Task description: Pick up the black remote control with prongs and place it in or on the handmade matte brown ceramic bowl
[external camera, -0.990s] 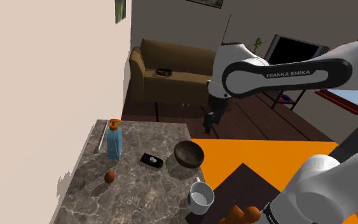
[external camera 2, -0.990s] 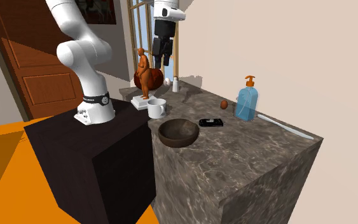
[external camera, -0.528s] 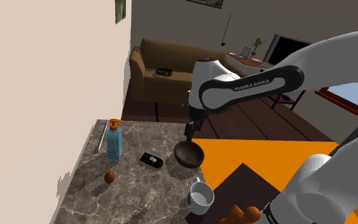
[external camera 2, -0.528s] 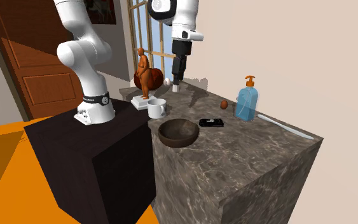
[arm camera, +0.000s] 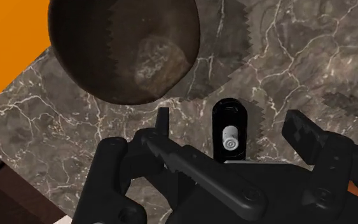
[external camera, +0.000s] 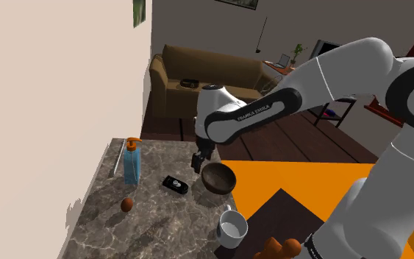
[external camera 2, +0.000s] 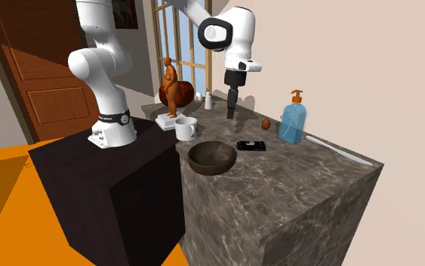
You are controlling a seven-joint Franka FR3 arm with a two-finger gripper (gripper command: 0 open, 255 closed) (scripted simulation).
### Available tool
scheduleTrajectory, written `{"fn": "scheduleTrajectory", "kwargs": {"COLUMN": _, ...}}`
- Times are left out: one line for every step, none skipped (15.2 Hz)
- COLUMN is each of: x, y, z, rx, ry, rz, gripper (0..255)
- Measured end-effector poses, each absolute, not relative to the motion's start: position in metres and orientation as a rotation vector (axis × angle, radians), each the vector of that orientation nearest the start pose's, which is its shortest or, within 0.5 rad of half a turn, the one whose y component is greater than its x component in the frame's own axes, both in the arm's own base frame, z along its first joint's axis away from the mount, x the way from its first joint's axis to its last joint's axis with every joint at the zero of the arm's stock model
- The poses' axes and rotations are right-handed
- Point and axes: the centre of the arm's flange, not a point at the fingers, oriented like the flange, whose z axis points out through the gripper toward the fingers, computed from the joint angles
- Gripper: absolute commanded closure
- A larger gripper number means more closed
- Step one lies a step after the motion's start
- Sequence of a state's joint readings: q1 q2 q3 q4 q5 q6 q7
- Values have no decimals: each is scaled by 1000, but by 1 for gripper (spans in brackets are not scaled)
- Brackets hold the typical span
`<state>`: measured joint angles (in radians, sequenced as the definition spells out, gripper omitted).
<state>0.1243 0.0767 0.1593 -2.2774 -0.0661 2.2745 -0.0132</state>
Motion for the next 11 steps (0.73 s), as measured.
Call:
{"fn": "scheduleTrajectory", "kwargs": {"x": 502, "y": 151, "z": 304, "rx": -3137, "ry": -555, "rz": 113, "gripper": 0}}
{"fn": "scheduleTrajectory", "kwargs": {"x": 508, "y": 160, "z": 295, "rx": -3133, "ry": -569, "rz": 110, "gripper": 0}}
{"fn": "scheduleTrajectory", "kwargs": {"x": 515, "y": 164, "z": 288, "rx": -3129, "ry": -583, "rz": 107, "gripper": 0}}
{"fn": "scheduleTrajectory", "kwargs": {"x": 522, "y": 169, "z": 282, "rx": -3127, "ry": -596, "rz": 103, "gripper": 0}}
{"fn": "scheduleTrajectory", "kwargs": {"x": 530, "y": 175, "z": 271, "rx": -3123, "ry": -609, "rz": 98, "gripper": 0}}
{"fn": "scheduleTrajectory", "kwargs": {"x": 535, "y": 186, "z": 264, "rx": -3119, "ry": -622, "rz": 97, "gripper": 0}}
{"fn": "scheduleTrajectory", "kwargs": {"x": 543, "y": 192, "z": 252, "rx": -3116, "ry": -636, "rz": 91, "gripper": 0}}
{"fn": "scheduleTrajectory", "kwargs": {"x": 550, "y": 200, "z": 241, "rx": -3112, "ry": -648, "rz": 89, "gripper": 0}}
{"fn": "scheduleTrajectory", "kwargs": {"x": 555, "y": 206, "z": 232, "rx": -3109, "ry": -662, "rz": 86, "gripper": 0}}
{"fn": "scheduleTrajectory", "kwargs": {"x": 561, "y": 216, "z": 223, "rx": -3105, "ry": -675, "rz": 84, "gripper": 0}}
{"fn": "scheduleTrajectory", "kwargs": {"x": 564, "y": 217, "z": 218, "rx": -3103, "ry": -683, "rz": 83, "gripper": 0}}
